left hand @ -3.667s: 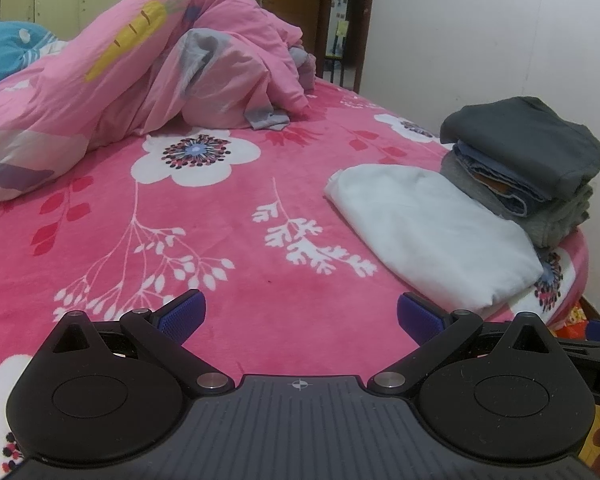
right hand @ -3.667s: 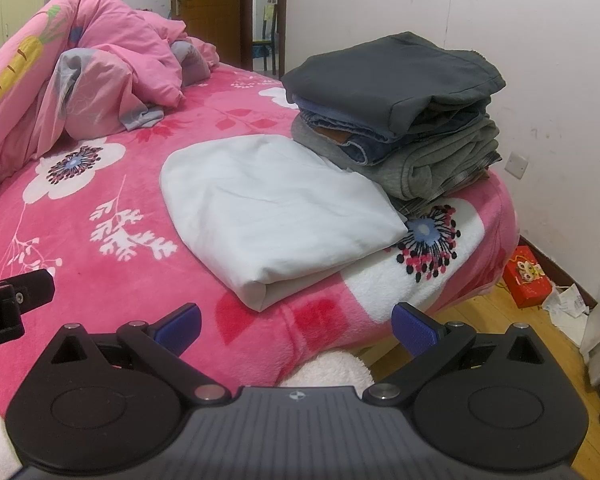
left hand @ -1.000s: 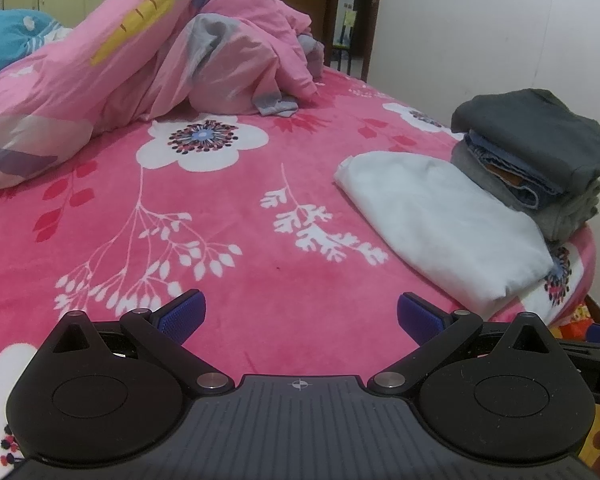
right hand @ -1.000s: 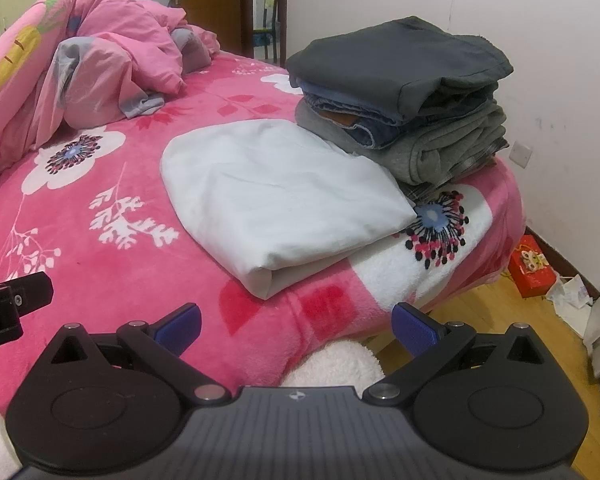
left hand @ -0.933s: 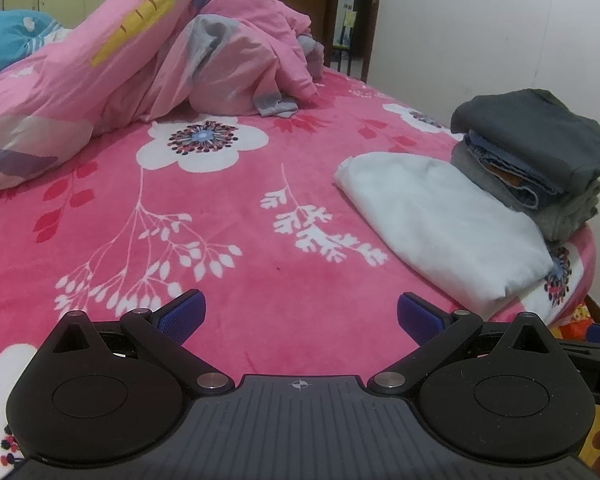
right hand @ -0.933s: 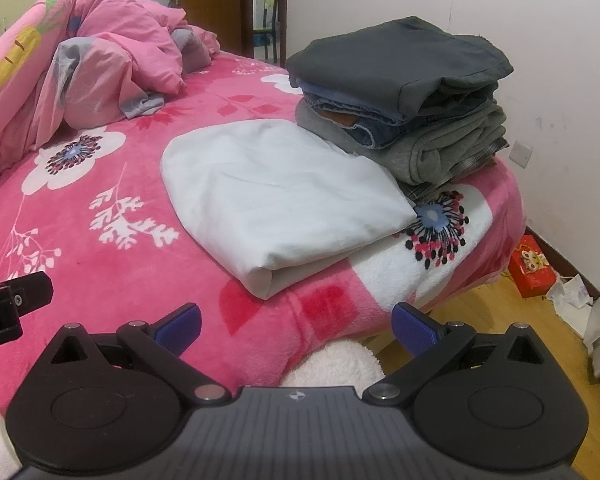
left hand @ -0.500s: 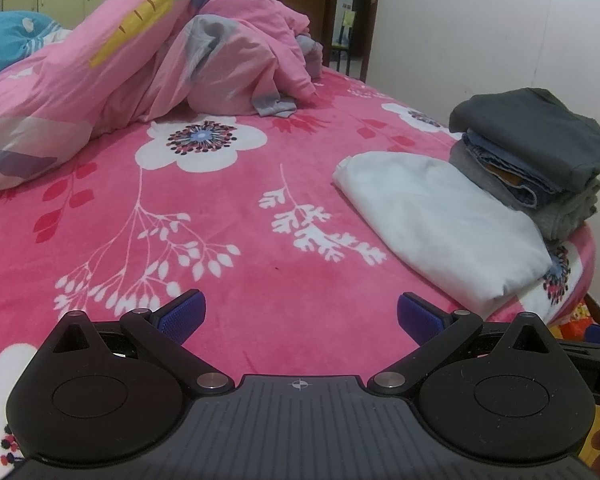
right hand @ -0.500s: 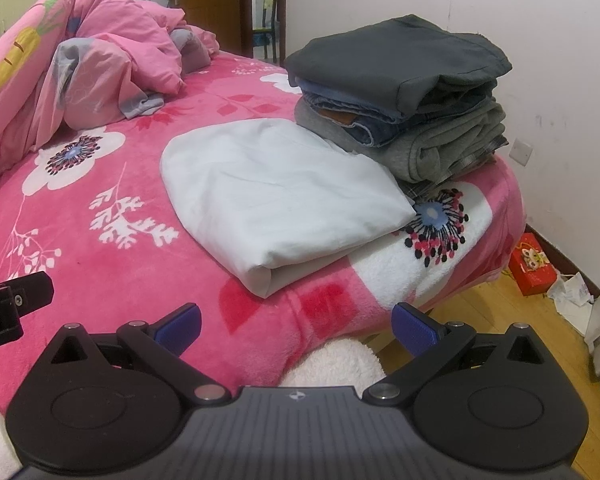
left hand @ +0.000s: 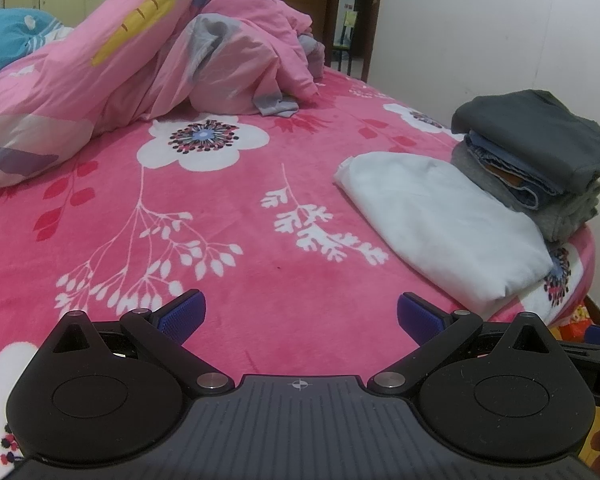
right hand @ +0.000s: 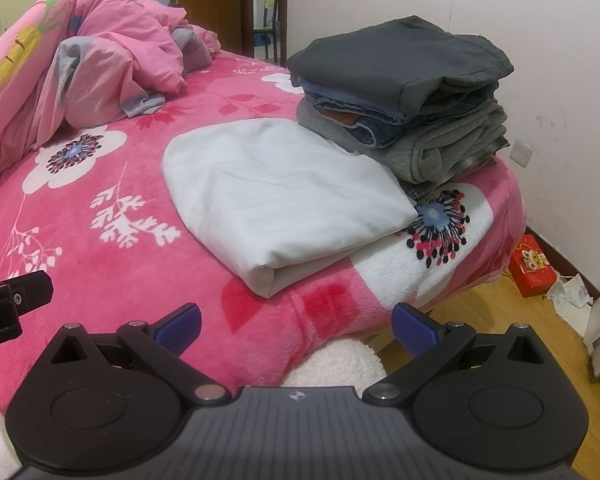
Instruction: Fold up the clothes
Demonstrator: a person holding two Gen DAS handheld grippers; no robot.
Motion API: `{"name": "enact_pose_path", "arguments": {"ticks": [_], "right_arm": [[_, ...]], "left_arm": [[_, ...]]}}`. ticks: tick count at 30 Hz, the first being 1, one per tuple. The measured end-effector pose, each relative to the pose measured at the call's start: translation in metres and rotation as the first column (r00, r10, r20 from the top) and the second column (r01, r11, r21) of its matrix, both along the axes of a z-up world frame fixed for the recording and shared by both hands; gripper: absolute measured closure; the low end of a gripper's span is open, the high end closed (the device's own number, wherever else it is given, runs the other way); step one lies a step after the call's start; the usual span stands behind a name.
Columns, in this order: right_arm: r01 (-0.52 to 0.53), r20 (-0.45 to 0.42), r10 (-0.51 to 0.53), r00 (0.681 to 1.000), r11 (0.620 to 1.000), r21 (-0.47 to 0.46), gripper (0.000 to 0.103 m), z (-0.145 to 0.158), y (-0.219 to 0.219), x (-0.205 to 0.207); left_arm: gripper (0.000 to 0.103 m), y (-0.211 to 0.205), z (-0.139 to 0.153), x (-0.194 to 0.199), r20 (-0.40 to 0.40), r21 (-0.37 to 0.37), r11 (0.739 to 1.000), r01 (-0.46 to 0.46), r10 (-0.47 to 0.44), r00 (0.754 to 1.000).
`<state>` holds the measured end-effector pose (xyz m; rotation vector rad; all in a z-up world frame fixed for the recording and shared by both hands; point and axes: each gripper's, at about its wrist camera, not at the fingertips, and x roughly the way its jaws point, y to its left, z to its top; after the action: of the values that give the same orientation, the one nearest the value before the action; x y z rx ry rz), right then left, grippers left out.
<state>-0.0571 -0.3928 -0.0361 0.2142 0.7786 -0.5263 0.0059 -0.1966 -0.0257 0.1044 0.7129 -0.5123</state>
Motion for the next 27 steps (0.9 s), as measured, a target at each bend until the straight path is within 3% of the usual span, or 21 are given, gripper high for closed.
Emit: {"name": "enact_pose_path", "arguments": {"ticks": [27], "right_arm": [[-0.003, -0.001, 0.003, 1.000, 1.000, 0.001, 0.000, 0.0006, -0.0013, 0.0013]], "left_arm": [[0.000, -0.0001, 0.0004, 0.0004, 0.000, 0.006, 1.000, 0.006, -0.006, 1.000]]}}
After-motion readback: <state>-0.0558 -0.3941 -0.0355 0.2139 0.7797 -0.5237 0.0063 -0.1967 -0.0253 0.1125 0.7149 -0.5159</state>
